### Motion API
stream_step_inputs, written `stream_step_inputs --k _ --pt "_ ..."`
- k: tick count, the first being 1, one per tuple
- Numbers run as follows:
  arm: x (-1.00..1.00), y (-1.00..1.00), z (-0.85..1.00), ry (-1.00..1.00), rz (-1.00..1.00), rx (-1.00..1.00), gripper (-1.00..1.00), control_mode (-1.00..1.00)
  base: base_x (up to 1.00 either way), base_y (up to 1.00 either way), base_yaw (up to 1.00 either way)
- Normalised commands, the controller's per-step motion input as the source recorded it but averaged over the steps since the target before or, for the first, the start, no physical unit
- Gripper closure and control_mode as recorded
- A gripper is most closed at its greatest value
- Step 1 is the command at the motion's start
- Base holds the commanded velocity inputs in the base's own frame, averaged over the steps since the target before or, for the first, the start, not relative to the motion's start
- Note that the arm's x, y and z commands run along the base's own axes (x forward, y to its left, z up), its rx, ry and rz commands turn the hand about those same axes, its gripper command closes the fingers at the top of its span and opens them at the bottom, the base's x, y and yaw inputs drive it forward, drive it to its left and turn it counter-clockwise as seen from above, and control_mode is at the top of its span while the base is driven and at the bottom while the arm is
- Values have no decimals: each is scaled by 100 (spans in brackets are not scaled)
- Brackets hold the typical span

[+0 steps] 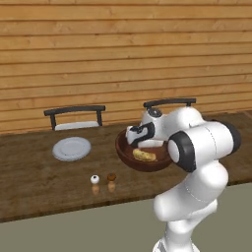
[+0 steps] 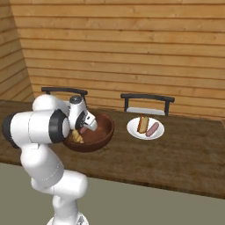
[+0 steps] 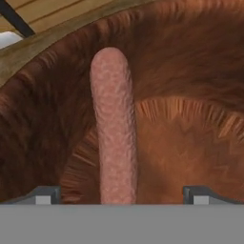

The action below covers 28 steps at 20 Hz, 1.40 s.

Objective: Place one bun and one sausage from the bowl on each plate.

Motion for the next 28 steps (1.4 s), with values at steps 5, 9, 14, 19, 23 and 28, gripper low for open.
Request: stream_step_inputs --k 5,9,14,19,23,28 --pt "19 7 -31 -2 2 0 -100 -100 0 0 0" --pt "10 0 -24 -1 0 0 -100 -100 0 0 0" --pt "2 1 -16 -1 0 0 -100 -100 0 0 0" --pt "0 0 0 0 0 0 -100 -100 0 0 0" --pt "0 0 0 0 0 0 100 -100 0 0 0" --pt "0 0 0 0 0 0 100 -100 0 0 0"
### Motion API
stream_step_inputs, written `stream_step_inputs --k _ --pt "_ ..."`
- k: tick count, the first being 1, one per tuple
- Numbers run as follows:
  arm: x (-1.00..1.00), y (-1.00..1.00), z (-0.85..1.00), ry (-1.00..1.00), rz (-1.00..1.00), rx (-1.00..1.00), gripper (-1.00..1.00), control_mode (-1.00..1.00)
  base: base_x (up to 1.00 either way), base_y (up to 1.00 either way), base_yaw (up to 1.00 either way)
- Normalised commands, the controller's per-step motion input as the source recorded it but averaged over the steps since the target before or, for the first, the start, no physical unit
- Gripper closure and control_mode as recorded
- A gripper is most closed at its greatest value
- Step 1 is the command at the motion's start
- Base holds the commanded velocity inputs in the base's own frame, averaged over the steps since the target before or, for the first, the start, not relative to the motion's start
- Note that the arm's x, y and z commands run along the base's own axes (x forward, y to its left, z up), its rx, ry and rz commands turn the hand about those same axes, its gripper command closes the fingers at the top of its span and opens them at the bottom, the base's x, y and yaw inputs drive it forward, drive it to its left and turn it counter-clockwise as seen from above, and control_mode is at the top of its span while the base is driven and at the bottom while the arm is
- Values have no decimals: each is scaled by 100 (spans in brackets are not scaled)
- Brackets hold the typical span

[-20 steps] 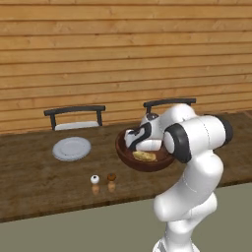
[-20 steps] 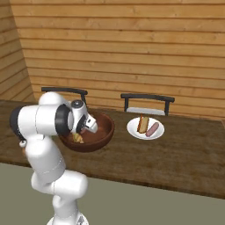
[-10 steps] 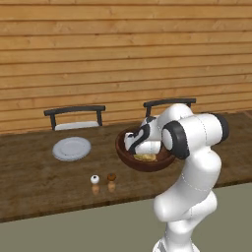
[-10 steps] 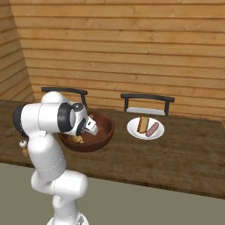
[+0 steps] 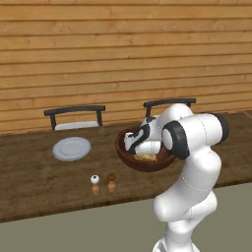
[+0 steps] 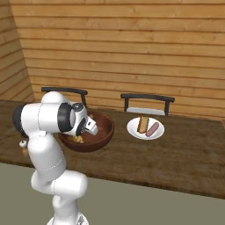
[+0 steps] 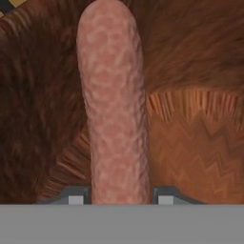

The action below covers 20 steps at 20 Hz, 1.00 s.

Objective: Place one bun and one sausage from the bowl on each plate.

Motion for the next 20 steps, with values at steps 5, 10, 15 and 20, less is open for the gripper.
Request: stream_step_inputs --k 5,10,15,20 --pt "-27 -7 20 -1 0 0 100 -100 0 0 0" --pt "-61 1 93 -4 0 0 100 -100 0 0 0" --pt "-8 29 100 0 0 0 100 -100 0 0 0" --pt "0 51 88 5 2 0 100 -100 0 0 0"
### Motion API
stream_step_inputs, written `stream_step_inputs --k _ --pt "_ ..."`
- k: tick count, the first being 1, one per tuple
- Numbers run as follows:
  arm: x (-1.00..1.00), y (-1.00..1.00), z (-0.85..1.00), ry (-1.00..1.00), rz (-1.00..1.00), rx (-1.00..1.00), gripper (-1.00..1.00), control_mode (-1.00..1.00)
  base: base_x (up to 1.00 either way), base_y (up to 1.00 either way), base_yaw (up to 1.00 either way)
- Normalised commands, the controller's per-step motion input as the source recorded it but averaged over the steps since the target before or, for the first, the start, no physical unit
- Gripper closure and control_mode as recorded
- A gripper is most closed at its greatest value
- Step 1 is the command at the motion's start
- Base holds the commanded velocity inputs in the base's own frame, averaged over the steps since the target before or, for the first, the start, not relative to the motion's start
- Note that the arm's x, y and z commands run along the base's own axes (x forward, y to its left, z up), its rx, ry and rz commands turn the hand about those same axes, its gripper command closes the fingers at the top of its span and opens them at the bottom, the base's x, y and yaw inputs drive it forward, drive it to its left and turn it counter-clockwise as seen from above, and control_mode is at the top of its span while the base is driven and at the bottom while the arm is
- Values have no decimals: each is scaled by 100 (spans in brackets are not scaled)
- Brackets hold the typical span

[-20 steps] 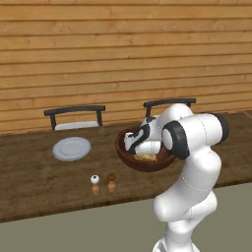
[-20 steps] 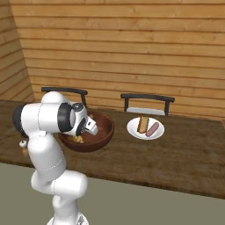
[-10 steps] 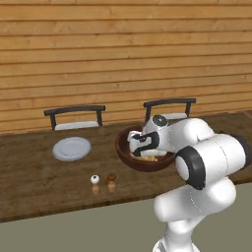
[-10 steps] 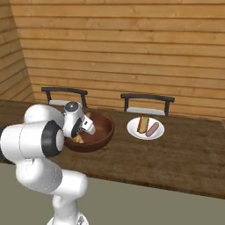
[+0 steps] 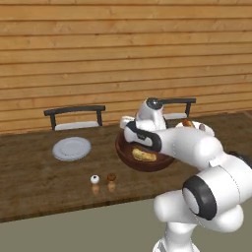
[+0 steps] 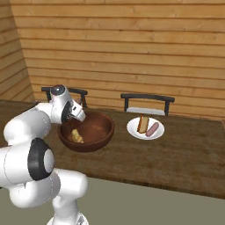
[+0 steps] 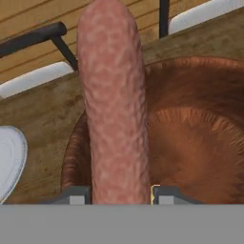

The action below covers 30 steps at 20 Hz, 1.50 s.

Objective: Place one bun and one sausage from the bowl on each plate.

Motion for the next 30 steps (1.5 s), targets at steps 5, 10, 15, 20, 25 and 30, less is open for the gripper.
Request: stream_step_inputs --k 5,10,15,20,25,30 --pt "0 96 46 21 10 -1 100 -100 0 0 0" --pt "-11 100 0 27 13 -6 100 -100 0 0 0" --pt "1 91 -16 24 2 -1 100 -100 0 0 0" --pt "9 34 -91 6 4 -2 100 -100 0 0 0" --pt "32 14 -43 0 13 -2 100 -100 0 0 0" --pt "50 27 -5 0 11 0 100 -100 0 0 0"
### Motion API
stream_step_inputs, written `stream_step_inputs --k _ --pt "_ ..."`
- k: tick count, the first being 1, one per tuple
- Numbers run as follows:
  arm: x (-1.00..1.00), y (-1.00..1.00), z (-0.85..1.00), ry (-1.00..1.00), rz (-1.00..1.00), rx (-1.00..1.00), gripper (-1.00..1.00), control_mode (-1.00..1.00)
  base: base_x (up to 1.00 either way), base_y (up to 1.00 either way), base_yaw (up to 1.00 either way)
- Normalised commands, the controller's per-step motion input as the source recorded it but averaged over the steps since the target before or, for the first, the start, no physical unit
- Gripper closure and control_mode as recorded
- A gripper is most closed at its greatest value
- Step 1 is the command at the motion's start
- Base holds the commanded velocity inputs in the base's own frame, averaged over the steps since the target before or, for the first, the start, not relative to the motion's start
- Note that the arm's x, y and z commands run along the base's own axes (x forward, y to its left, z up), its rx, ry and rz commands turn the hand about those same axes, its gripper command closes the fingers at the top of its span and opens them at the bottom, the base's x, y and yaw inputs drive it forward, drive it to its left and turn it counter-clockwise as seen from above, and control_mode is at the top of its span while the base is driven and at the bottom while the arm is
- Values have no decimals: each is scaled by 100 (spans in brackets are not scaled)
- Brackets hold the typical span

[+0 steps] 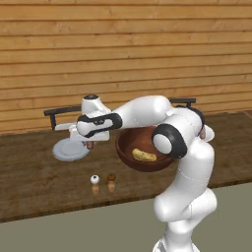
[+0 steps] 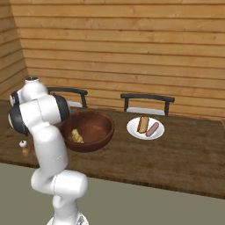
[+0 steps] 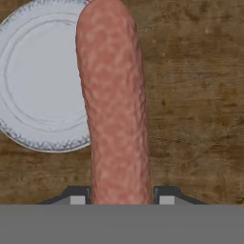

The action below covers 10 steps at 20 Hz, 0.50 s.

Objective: Place one bun and one sausage from the bowl on each plate.

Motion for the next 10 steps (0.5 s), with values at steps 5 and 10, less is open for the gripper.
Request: stream_step_inputs --k 5,10 --pt "38 29 -36 0 5 0 100 -100 0 0 0" --pt "33 43 -18 0 0 -1 100 -100 0 0 0"
